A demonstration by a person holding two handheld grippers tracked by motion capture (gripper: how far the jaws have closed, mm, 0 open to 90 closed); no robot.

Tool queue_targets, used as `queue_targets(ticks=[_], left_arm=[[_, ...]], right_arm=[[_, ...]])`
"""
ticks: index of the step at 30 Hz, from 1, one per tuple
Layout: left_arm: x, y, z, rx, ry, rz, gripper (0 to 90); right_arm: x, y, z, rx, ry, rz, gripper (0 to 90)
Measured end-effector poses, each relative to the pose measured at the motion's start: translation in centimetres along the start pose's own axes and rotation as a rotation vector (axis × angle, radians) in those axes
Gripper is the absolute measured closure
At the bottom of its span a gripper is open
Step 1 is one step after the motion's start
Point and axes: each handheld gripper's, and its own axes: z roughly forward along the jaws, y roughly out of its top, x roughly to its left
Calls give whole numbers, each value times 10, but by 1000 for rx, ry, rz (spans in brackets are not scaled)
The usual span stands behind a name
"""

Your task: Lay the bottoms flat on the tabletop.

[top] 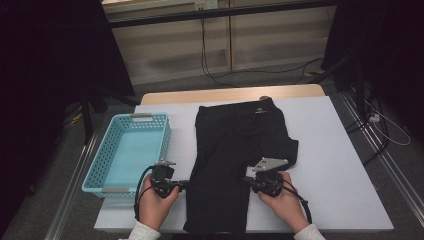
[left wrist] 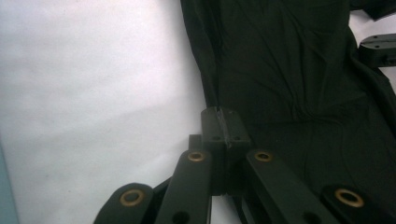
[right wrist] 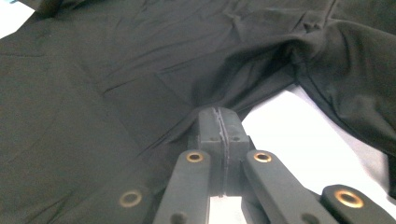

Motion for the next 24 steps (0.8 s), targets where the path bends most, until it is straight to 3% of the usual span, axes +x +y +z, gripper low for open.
queue_targets(ticks=[2, 4, 6, 8, 10, 12, 14, 20, 24], left_arm=[[-1, 0, 2, 6, -10, 11, 900], [-2, 2, 3, -20, -13, 13, 886], [-2, 6, 3, -51, -12, 27, 777], [-3, 12, 7, -85, -24, 39, 726], [-4, 19, 13, -112, -18, 46, 655], [-2, 27, 23, -120, -1, 44, 644], [1, 34, 32, -131, 35, 47, 610], [13, 41, 50, -114, 5, -10, 674], [19, 44, 51, -80, -9, -54, 858]], right_arm=[[1, 0, -1, 1, 5, -7, 900], [1, 0, -2, 3, 5, -9, 900], [0, -1, -3, 6, 0, -1, 900], [-1, -1, -3, 5, 2, 6, 900], [-1, -2, -2, 4, 5, 3, 900], [0, -1, -2, 6, 7, -1, 900], [0, -1, -2, 7, 6, -4, 900], [-3, -4, -5, 7, 15, 5, 900], [-6, -5, -6, 2, 9, 11, 900]])
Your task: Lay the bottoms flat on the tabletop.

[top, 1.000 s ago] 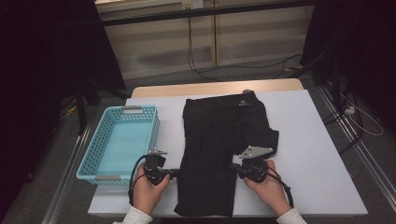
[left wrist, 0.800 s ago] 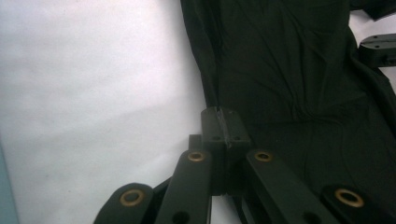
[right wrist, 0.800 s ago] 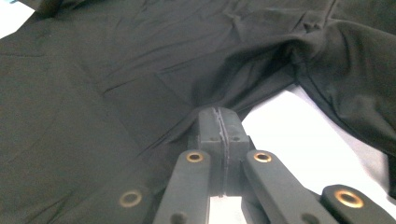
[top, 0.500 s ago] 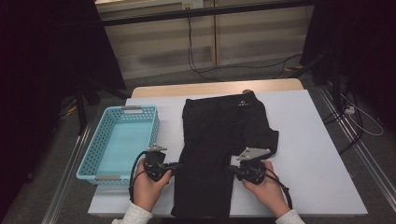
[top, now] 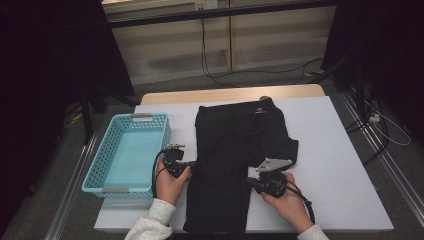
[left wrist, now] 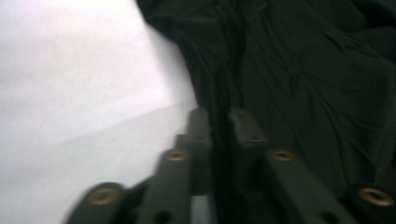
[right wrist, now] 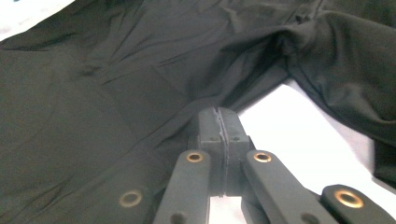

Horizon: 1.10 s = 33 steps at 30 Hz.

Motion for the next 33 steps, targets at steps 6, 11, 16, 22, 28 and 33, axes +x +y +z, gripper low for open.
queue_targets(ticks=[6, 11, 16, 22, 28, 33], left_arm=[[0, 7, -13, 1, 80, 5, 898], [0, 6, -13, 16, 65, 10, 891], [-4, 3, -13, -11, 25, 41, 694], [-11, 1, -19, -16, -8, 110, 447], [-18, 0, -20, -17, -23, 158, 297], [-23, 0, -18, -31, -33, 183, 262]], right_arm=[[-2, -1, -3, 5, -10, 7, 900], [-4, -3, -6, 10, -6, 14, 875], [-7, 2, -13, -16, -33, -6, 695], [-37, 10, -42, -115, -167, 55, 542], [-64, 7, -48, -149, -287, 100, 461], [-70, 7, -28, -89, -323, 67, 478]])
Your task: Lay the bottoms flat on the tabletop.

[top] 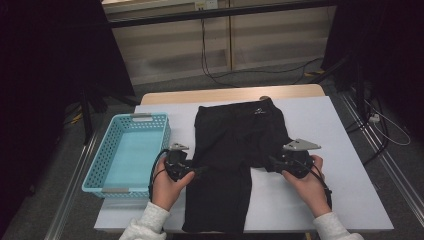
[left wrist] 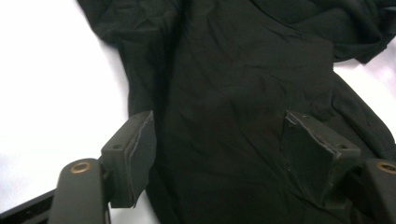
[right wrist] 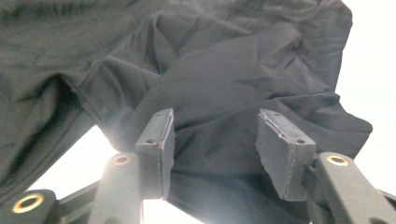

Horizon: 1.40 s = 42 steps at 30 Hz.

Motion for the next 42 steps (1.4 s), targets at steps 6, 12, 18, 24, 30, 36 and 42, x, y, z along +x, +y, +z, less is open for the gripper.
queue_targets(ticks=[6, 12, 18, 24, 30, 36, 42], left_arm=[[0, -2, 1, 9, -6, 10, 240], [-1, -2, 2, 10, -8, 15, 239], [-9, 1, 6, 8, -20, 35, 245], [-15, 6, 13, 20, -45, 54, 242], [-15, 7, 15, 22, -47, 67, 228], [-12, 4, 13, 12, -40, 65, 201], [-14, 2, 12, 33, -47, 76, 200]], right_arm=[[-1, -4, 17, 48, -10, -3, 663], [2, -3, 8, 30, 25, -4, 876], [11, -10, -11, 3, 77, -8, 900], [31, -19, -24, 56, 144, -56, 900], [15, -14, -27, -10, 51, -18, 643], [-7, -7, -13, -32, 3, 36, 535], [-12, 1, 5, -24, -26, 39, 496]])
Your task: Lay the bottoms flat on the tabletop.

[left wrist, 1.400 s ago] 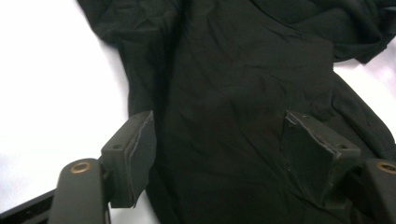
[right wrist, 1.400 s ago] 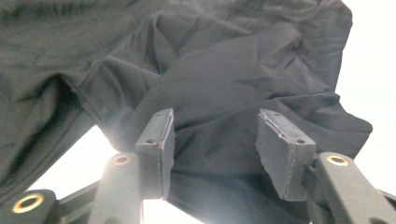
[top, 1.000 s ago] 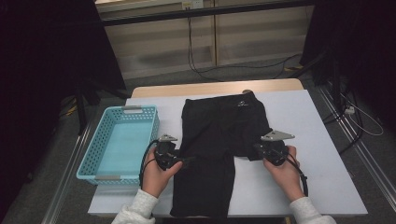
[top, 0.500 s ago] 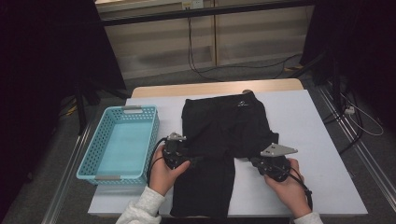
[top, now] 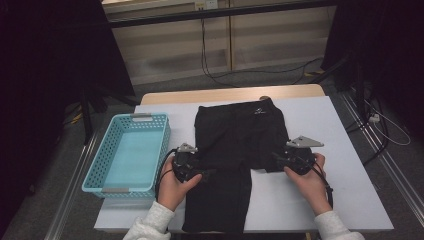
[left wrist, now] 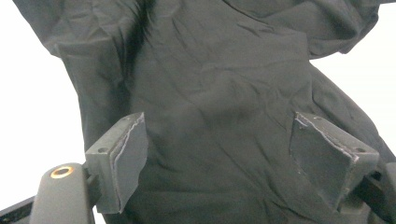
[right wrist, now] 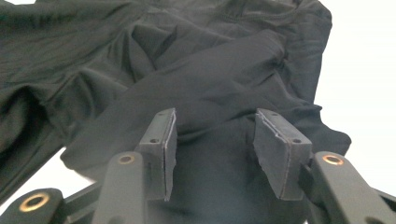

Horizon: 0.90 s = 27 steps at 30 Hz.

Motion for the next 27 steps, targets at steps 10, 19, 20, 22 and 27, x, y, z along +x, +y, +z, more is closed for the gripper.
queue_targets(ticks=[10, 19, 20, 22, 27], left_arm=[[-4, -1, 5, 5, -6, 3, 200], [-8, 1, 7, 4, -16, 20, 201], [-8, 1, 7, 5, -16, 21, 201], [-8, 1, 6, 5, -20, 23, 201], [-8, 1, 5, 3, -19, 26, 199]], right_arm=[[-4, -7, 15, 45, 66, 11, 900], [8, -9, -4, 24, 109, -3, 900], [10, -9, -5, 23, 110, -3, 900], [13, -9, -7, 40, 118, -13, 900], [3, -4, -8, -14, -4, -9, 733]])
